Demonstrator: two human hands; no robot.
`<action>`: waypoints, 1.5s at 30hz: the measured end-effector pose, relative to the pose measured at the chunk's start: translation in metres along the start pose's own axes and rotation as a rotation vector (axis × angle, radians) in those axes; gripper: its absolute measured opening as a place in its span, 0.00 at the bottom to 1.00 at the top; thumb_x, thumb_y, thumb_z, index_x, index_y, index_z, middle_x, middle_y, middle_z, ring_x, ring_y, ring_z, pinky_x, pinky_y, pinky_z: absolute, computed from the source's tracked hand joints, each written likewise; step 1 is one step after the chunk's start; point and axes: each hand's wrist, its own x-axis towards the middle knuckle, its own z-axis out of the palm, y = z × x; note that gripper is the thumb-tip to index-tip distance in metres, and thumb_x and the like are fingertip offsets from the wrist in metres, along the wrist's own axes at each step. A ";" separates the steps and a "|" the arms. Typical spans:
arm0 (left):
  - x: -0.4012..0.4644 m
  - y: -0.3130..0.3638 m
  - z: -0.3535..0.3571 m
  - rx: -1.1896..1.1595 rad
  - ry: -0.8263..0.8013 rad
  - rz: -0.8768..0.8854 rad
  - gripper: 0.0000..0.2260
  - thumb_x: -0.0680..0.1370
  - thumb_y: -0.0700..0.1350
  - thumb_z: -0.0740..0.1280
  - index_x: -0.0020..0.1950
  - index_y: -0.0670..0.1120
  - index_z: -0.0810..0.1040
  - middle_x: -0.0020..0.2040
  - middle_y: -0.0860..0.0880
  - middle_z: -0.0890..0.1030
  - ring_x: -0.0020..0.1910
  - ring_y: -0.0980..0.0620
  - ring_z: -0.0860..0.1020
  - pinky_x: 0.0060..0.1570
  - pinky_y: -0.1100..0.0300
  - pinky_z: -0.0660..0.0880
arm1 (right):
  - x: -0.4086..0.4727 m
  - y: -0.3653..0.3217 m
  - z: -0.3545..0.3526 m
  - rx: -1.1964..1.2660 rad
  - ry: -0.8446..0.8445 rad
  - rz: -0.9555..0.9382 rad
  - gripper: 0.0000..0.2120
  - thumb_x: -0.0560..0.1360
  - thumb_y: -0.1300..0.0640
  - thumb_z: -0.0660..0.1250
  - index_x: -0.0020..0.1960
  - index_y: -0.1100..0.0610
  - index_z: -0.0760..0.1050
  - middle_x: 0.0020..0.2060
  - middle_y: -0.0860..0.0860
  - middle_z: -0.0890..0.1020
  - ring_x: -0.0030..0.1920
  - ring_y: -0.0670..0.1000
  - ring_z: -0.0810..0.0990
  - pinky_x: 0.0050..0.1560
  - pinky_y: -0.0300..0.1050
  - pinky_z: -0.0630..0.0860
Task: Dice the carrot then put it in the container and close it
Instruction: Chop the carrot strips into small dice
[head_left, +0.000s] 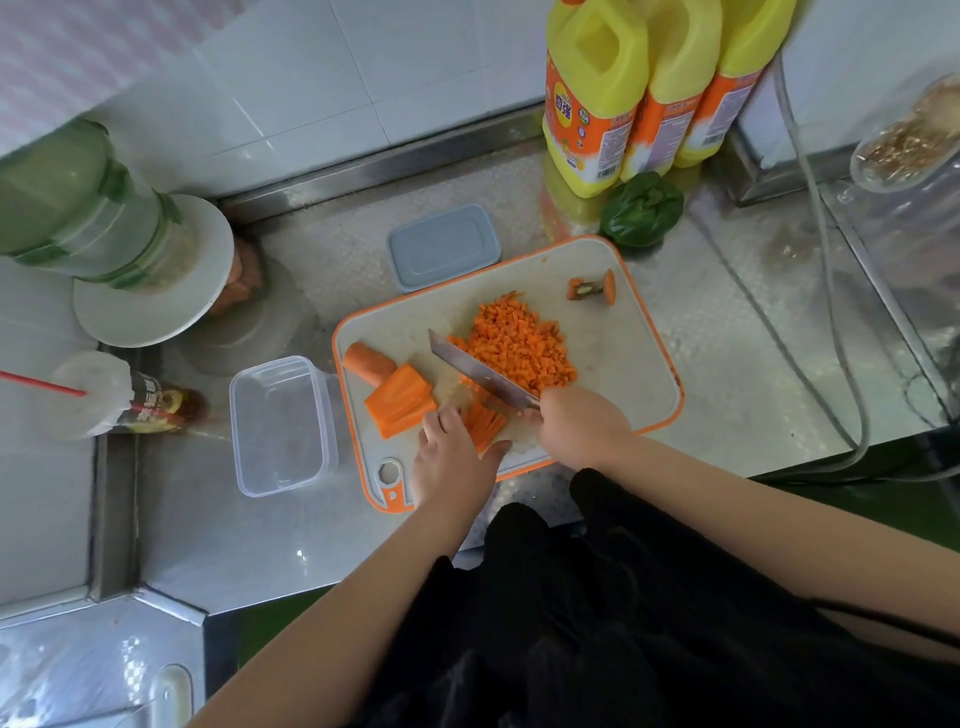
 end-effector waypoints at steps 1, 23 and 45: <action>-0.001 -0.003 0.001 -0.011 0.048 0.050 0.29 0.76 0.60 0.67 0.68 0.42 0.66 0.65 0.45 0.67 0.63 0.44 0.68 0.59 0.52 0.70 | -0.004 0.001 0.000 0.000 0.008 0.007 0.12 0.82 0.53 0.57 0.52 0.59 0.74 0.38 0.52 0.73 0.42 0.55 0.75 0.40 0.46 0.69; 0.032 -0.031 0.037 -0.370 0.368 0.542 0.11 0.77 0.48 0.66 0.43 0.41 0.82 0.44 0.46 0.79 0.46 0.47 0.76 0.48 0.59 0.73 | -0.012 -0.015 0.022 -0.087 -0.064 0.106 0.07 0.79 0.59 0.58 0.51 0.58 0.74 0.47 0.56 0.80 0.48 0.57 0.80 0.41 0.46 0.69; 0.029 -0.039 0.038 -0.310 0.361 0.548 0.09 0.77 0.46 0.67 0.45 0.40 0.80 0.48 0.45 0.78 0.48 0.47 0.75 0.48 0.58 0.73 | -0.024 -0.027 0.013 -0.108 -0.109 0.118 0.11 0.79 0.61 0.57 0.59 0.58 0.74 0.55 0.55 0.79 0.55 0.57 0.79 0.49 0.46 0.72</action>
